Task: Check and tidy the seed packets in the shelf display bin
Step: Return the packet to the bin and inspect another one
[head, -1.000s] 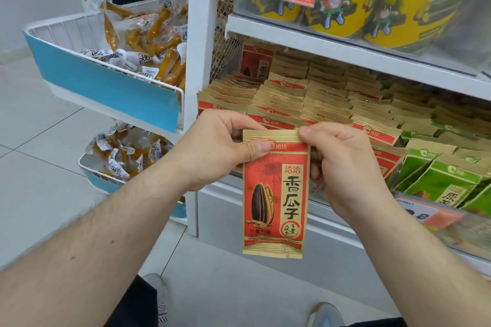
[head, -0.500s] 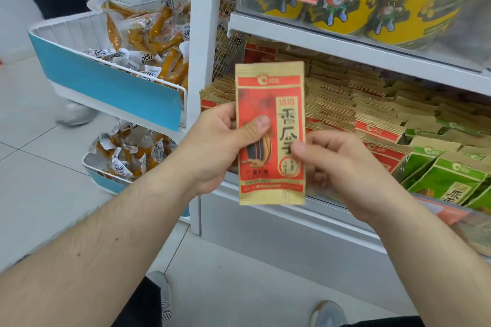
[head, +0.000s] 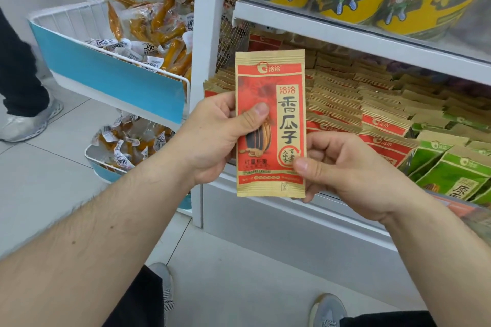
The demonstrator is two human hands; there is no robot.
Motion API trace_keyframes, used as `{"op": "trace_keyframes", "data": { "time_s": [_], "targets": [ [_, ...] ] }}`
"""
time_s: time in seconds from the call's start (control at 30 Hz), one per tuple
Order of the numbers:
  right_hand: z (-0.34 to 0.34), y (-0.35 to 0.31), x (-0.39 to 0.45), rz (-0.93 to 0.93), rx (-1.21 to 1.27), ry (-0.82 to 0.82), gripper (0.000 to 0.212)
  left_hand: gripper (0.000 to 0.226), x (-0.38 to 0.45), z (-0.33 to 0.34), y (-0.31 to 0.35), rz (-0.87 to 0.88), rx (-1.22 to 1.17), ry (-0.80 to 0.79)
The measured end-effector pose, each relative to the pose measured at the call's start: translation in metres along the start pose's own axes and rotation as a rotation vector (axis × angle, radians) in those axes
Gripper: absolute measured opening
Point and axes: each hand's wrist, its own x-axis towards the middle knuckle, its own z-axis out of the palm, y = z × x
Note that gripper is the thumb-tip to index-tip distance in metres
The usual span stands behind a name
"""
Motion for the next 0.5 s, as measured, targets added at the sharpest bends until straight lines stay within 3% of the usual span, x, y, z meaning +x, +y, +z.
{"op": "trace_keyframes", "data": {
  "time_s": [0.33, 0.5],
  "targets": [
    [0.0032, 0.0008, -0.0026, -0.064, -0.053, -0.052, 0.053, 0.041, 0.0016, -0.0009, 0.0013, 0.035, -0.106, -0.017],
    [0.0048, 0.0021, -0.0026, -0.086, 0.078, -0.039, 0.072, 0.039, 0.0000, -0.0005, -0.0012, 0.025, -0.068, -0.082]
  ]
}}
